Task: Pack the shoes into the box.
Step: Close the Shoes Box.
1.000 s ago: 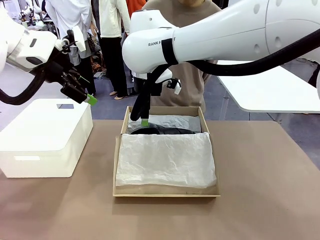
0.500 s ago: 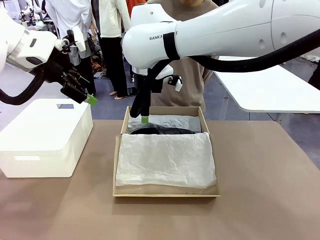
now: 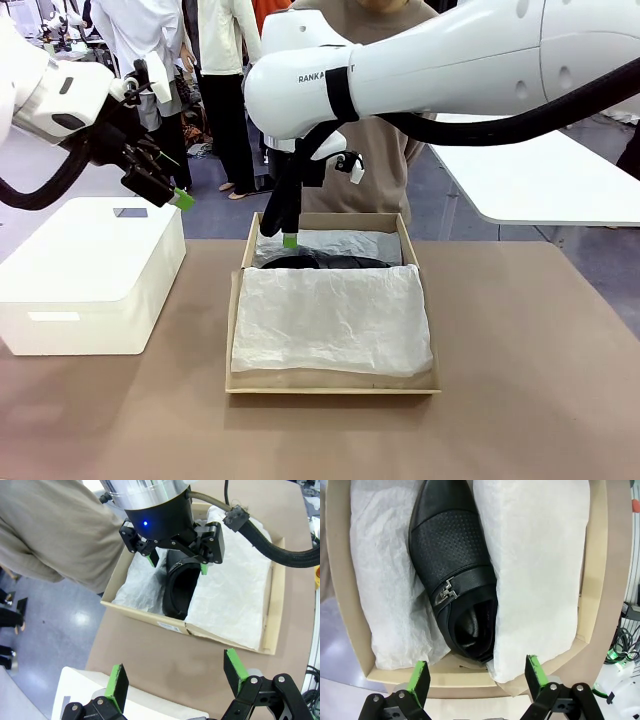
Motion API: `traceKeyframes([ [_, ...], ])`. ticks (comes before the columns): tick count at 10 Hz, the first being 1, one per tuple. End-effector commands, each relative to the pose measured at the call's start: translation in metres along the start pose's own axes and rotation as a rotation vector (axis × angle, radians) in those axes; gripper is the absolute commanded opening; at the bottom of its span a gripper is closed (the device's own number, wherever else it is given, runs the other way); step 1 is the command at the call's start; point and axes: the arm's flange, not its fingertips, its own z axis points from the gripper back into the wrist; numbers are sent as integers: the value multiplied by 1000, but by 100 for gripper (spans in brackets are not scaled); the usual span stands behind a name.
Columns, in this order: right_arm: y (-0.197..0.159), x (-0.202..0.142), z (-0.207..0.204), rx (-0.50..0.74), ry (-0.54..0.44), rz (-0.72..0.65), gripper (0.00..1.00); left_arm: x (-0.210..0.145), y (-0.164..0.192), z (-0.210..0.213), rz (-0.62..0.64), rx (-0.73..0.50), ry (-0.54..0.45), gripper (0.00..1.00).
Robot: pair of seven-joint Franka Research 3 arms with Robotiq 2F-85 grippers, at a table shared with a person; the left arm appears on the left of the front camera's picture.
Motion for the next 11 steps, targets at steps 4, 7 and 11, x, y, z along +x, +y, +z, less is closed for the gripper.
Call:
traceKeyframes([
  [4, -22, 44, 69, -121, -19, 385, 100, -1, -1, -1, 8, -9, -10, 100],
  [7, -34, 87, 97, -189, -44, 844, 100, -1, -1, -1, 8, -9, -10, 100],
  [11, -42, 139, 108, -124, -6, 1285, 100, -1, -1, -1, 8, -9, -10, 100],
])
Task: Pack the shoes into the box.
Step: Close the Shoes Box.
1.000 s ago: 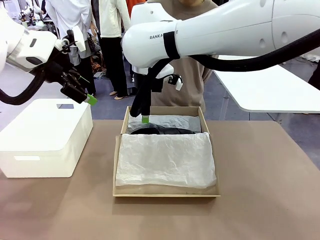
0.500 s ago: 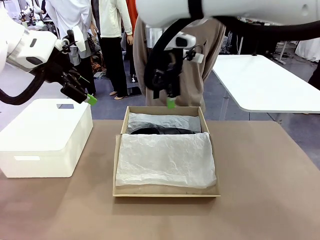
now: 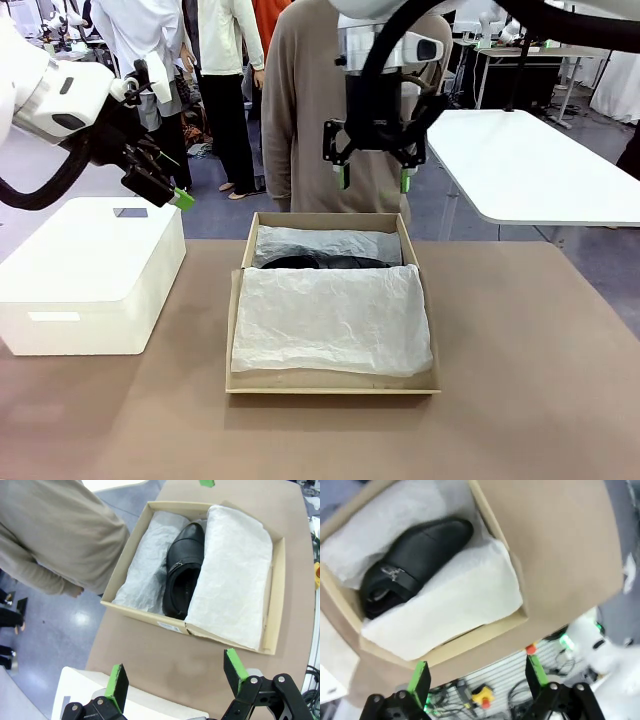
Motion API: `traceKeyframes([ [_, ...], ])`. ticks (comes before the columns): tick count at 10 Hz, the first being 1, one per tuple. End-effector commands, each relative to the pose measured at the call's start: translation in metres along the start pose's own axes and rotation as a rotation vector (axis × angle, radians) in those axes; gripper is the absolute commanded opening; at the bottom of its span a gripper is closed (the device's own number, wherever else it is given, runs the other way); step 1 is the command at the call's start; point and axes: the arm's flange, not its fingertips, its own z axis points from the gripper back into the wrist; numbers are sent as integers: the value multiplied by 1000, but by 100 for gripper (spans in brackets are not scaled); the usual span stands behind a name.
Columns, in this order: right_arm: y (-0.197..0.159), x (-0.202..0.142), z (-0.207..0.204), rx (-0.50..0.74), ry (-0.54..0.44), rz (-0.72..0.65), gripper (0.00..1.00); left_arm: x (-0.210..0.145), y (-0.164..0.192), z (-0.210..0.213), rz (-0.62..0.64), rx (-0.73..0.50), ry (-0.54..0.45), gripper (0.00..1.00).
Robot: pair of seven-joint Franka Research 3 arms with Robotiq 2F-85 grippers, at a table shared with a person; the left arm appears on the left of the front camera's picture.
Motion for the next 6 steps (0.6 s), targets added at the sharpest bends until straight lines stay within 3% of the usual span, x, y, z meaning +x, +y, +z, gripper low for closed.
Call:
traceKeyframes([
  [1, -33, 6, -16, 65, -31, 188, 100, -1, 0, -1, 8, -8, -10, 100],
  [2, -41, 10, -18, 69, -54, 267, 100, -1, 0, -1, 8, -8, -10, 100],
  [3, -41, 8, -17, 62, -92, 253, 100, -1, 0, -1, 8, -8, -10, 100],
  [4, -34, 3, -19, 61, -84, 166, 100, -1, 0, -1, 8, -8, -10, 100],
  [6, -28, 13, -6, 41, -57, 233, 100, -1, 0, -1, 8, -8, -10, 100],
])
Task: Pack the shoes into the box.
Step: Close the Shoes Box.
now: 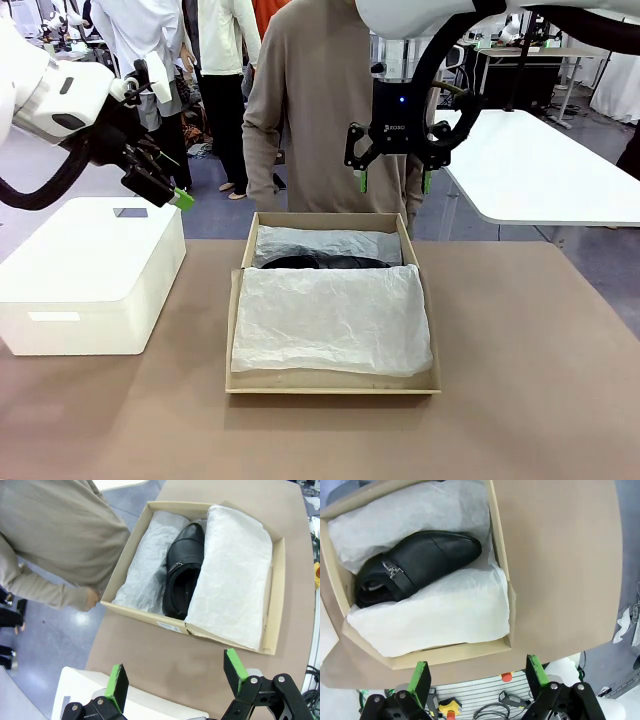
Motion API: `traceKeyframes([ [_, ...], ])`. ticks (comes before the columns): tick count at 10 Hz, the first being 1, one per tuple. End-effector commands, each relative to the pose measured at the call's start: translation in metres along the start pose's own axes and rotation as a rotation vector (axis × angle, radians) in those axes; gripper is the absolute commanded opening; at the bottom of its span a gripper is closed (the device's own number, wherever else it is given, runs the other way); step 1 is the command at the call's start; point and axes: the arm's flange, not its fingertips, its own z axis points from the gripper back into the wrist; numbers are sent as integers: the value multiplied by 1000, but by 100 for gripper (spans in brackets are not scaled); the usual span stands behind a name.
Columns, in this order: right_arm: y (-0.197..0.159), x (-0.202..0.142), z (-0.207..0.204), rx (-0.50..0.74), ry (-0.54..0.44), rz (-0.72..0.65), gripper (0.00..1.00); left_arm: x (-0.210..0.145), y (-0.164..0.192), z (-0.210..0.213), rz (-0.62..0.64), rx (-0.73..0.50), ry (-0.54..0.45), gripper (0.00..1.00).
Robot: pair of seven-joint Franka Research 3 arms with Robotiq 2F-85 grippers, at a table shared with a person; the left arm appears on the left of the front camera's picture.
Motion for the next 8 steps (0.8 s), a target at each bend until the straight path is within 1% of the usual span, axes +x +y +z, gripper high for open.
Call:
traceKeyframes([
  [1, 1, 2, 4, -3, 7, -1, 100, -1, 0, -1, 8, -9, -10, 100],
  [4, 0, 0, 0, -2, 2, 1, 100, -1, 0, -1, 8, -9, -10, 100],
  [5, -10, 1, 6, 47, 5, 151, 100, -1, 0, -1, 8, -9, -10, 100],
  [7, -44, -1, 19, 162, -42, 354, 100, -1, 0, -1, 8, -9, -10, 100],
  [8, -70, -1, 24, 206, -52, 361, 96, -1, 0, -1, 8, -9, -10, 100],
])
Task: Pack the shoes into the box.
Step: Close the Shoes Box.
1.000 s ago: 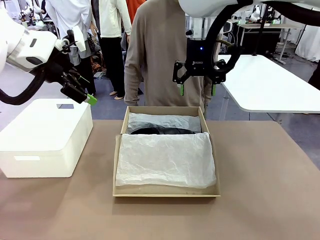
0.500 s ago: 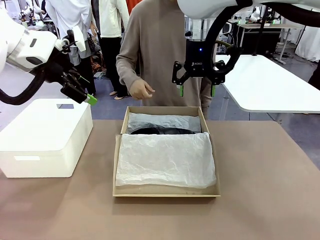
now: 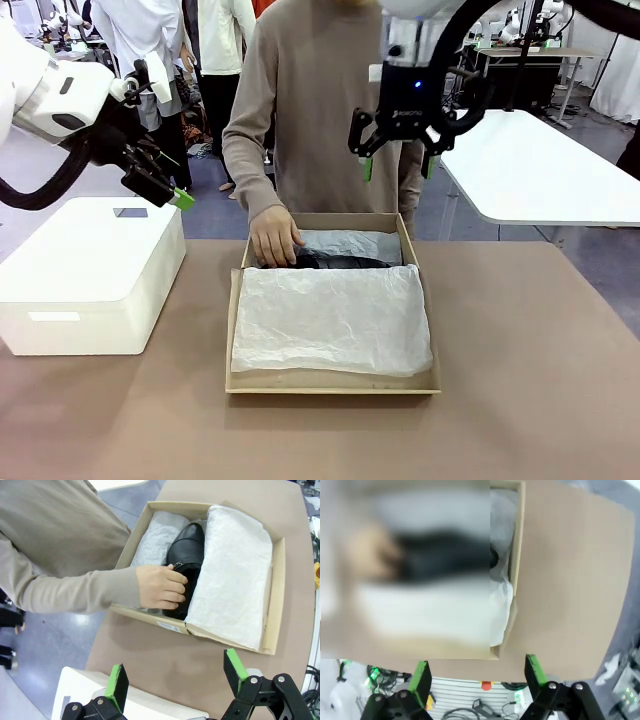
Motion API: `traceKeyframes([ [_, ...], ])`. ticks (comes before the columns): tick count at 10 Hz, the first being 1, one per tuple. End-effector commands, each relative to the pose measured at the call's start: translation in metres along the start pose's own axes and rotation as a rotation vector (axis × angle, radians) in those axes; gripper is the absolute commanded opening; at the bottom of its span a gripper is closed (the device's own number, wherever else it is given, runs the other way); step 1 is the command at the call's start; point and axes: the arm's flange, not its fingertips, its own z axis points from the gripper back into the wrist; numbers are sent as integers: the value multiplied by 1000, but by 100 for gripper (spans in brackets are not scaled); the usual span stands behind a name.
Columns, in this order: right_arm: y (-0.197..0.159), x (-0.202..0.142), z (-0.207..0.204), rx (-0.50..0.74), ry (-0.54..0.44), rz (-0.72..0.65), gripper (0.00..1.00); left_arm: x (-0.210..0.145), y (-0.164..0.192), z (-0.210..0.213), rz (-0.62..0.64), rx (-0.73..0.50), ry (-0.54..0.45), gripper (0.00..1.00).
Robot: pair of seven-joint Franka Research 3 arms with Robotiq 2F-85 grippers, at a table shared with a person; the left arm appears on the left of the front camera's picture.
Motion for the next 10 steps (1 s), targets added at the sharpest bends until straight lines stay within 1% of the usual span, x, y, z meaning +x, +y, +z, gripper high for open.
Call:
traceKeyframes([
  [1, -47, -19, 2, 121, -16, 83, 83, -1, 0, -1, 8, -9, -10, 100],
  [2, -65, -24, 7, 128, -10, 83, 66, -1, 0, -1, 8, -9, -10, 100],
  [3, -82, -30, 11, 135, 2, 124, 49, -1, 0, -1, 8, -9, -10, 100],
  [4, -99, -36, 12, 133, 4, 195, 31, -1, 0, -1, 8, -9, -10, 100],
  [5, -114, -43, 12, 109, -20, 274, 14, -1, 0, -1, 8, -9, -10, 100],
  [6, -127, -48, 10, 84, -60, 346, 0, -1, 0, -1, 8, -9, -10, 100],
  [8, -145, -52, 1, 72, -104, 495, 0, -1, 0, -1, 8, -9, -10, 100],
  [9, -153, -53, -4, 117, -146, 576, 0, -1, 0, -1, 8, -9, -10, 100],
  [10, -159, -55, -10, 128, -176, 668, 0, -1, 0, -1, 8, -9, -10, 100],
])
